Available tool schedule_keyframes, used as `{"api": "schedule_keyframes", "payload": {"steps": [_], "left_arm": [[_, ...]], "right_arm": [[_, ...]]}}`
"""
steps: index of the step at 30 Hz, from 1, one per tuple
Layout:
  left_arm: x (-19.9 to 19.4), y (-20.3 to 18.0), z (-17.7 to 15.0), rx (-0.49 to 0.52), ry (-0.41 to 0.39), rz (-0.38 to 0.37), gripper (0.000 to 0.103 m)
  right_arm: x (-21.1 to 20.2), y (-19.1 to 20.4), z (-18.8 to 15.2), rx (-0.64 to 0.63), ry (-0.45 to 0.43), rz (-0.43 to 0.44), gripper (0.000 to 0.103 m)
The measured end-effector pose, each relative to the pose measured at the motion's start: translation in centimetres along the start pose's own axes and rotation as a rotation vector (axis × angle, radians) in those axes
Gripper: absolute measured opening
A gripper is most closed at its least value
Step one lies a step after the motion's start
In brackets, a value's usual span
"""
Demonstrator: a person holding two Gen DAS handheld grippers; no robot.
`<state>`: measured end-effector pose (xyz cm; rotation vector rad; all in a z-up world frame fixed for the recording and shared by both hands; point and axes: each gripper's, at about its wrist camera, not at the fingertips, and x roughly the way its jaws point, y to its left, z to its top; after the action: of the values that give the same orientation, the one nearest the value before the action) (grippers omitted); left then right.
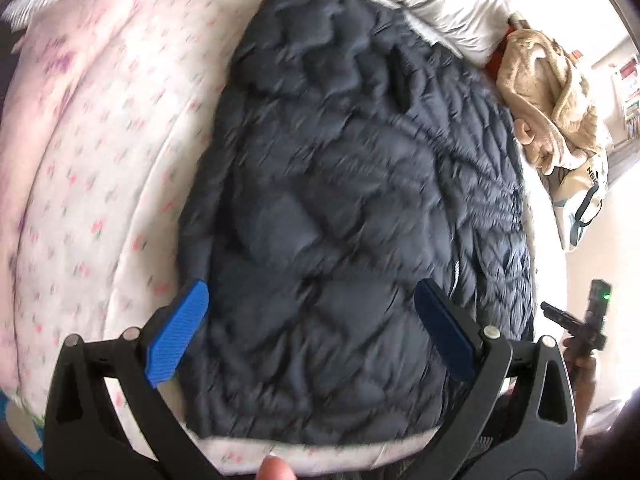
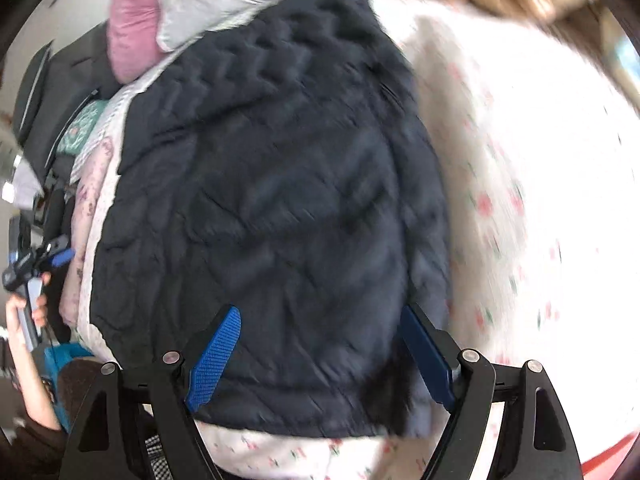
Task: Fold large clothes
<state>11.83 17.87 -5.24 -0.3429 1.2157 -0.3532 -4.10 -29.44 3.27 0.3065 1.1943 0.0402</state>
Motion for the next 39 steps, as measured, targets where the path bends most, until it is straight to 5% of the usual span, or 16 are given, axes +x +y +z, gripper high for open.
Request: {"api": "schedule_keyframes", "payload": {"steps": [6,10,13,16,19,20,21,23,24,27,33,39], "left_arm": [[1.8,5.0,-2.7,-0.132,0.136,-0.065,0.102],[5.0,7.0,-4.7,-0.175,0.247,-0.078,0.102],[6.8,7.7,-6.2,-0.224,0.298,-0.193,0.101],[6.8,7.2,-6.9,-0.179,0.283,-0.214,0.101],[6.9,6.0,-7.5,-0.135,0.297,-0.235,0.099],[6.9,5.7,-7.6,-0.13,0.301,-0.241,0.09],[6.8,5.3,-7.8,-0.131,0.307,-0.252,0.067],[7.2,4.8,-8.4,-0.167,0.345,-0.31,0.031],[7.3,4.4,-8.8,-0.176,0.351,-0.313,0.023],[5.3,2.9,-8.9,-0.122,0.252,-0.285,0.016],[-3.2,0.4,-9.2,-0.075,0.009,-0.477,0.012],[-11.6,-1.0,-10.9,0.011,-0.184,-0.581,0.012]], "right_arm": [[1.1,-3.8,-2.8,0.121,0.033,0.024,0.083],[2.4,-5.2,-4.3,0.199,0.03,0.153,0.083],[2.5,-4.4,-4.6,0.162,0.022,0.119,0.083],[2.8,-3.9,-4.4,0.162,0.044,0.092,0.083],[3.7,-3.2,-4.0,0.154,0.076,0.07,0.065],[3.9,-3.1,-4.0,0.161,0.082,0.077,0.046],[4.0,-3.2,-4.1,0.183,0.085,0.11,0.031],[3.6,-3.1,-4.4,0.215,0.056,0.177,0.016],[3.0,-2.8,-4.5,0.212,0.027,0.197,0.012],[0.3,-2.4,-5.1,0.196,-0.068,0.262,0.009],[-7.0,-0.6,-6.7,0.118,-0.224,0.367,0.007],[-14.3,1.3,-9.9,0.04,-0.371,0.434,0.007]]}}
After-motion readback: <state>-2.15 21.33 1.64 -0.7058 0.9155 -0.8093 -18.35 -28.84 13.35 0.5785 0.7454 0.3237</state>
